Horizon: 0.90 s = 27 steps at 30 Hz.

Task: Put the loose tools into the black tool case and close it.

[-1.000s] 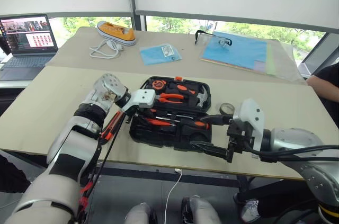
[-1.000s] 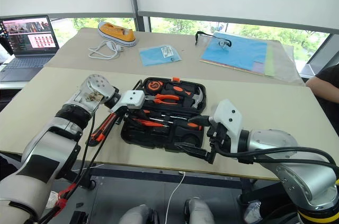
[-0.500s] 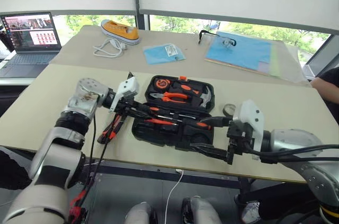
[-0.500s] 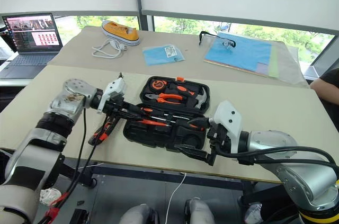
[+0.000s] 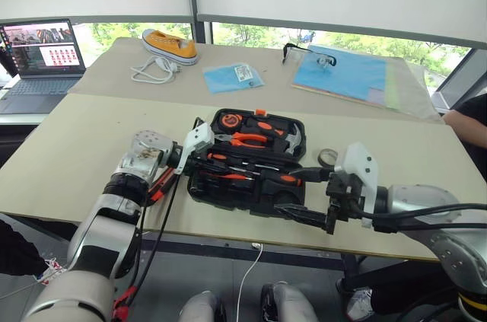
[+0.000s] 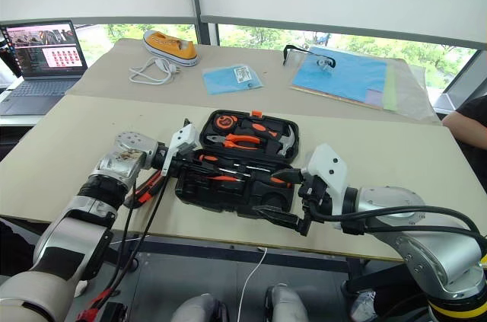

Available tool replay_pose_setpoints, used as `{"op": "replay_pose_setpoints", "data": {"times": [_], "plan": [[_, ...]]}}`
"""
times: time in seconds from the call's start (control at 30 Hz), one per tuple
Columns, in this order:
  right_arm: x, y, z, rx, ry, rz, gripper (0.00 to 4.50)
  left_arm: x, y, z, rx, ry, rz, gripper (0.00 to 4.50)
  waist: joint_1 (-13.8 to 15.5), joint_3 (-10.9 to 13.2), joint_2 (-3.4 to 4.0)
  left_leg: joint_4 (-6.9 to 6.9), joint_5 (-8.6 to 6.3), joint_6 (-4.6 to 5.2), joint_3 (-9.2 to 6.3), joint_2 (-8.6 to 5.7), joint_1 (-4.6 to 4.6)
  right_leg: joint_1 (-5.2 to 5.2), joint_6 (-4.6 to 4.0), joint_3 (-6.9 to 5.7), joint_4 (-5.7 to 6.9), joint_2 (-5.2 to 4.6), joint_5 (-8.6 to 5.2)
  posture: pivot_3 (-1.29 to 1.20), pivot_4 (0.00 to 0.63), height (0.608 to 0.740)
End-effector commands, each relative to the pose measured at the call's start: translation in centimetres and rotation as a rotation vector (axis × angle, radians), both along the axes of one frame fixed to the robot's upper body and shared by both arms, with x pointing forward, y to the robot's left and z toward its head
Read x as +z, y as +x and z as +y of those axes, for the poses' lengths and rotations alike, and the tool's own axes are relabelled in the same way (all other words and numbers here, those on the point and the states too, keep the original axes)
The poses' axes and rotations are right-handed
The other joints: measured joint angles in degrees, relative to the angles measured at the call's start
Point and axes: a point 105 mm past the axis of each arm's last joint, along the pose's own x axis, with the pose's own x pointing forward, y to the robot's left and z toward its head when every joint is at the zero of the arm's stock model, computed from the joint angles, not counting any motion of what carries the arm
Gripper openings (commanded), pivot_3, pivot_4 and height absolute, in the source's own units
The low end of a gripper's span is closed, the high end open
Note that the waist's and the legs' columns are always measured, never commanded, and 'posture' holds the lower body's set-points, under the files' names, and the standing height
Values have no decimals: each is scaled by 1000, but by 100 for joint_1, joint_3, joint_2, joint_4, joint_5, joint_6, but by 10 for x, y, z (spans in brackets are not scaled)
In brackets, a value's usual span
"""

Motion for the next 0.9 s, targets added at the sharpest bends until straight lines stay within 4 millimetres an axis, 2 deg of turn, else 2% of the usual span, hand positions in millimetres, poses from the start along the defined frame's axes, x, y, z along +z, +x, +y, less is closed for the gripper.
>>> {"op": "replay_pose_setpoints", "data": {"times": [0.03,0.37,0.53,0.63,0.73,0.8,0.9], "plan": [[6,-1,1,-1,9,-47,4500,-17,-6,10,-1,68,-12,61,-3,-2,1,0,0,0,0,1,2,2,0,1,0,-1,0,0,150,718],[6,2,1,-4,9,-47,4500,-8,-3,12,28,30,-31,61,0,-3,0,1,0,0,0,4,11,10,0,2,1,-3,0,0,150,718],[6,1,4,15,3,-57,4500,25,1,18,80,-64,-87,61,-12,-3,0,0,0,0,0,5,8,9,0,2,0,-2,0,0,150,718],[11,3,8,44,11,-65,4500,47,-10,37,144,-121,-92,61,-59,-2,-1,0,0,0,0,7,6,4,0,3,-1,0,0,0,150,718],[18,9,11,68,37,-67,4500,60,-29,62,257,-156,-92,725,-131,-2,0,-3,0,-1,0,9,9,4,-1,6,1,-1,0,0,150,718],[21,12,13,85,50,-66,4500,61,-40,77,337,-153,-98,1543,-152,-2,1,-7,0,-2,0,10,13,4,0,9,1,-2,0,0,150,718],[24,19,17,138,48,-73,4500,50,-74,118,552,-122,-87,2485,-150,-2,2,-9,0,-3,1,11,16,4,-1,10,-1,-5,-2,0,150,718]]}}
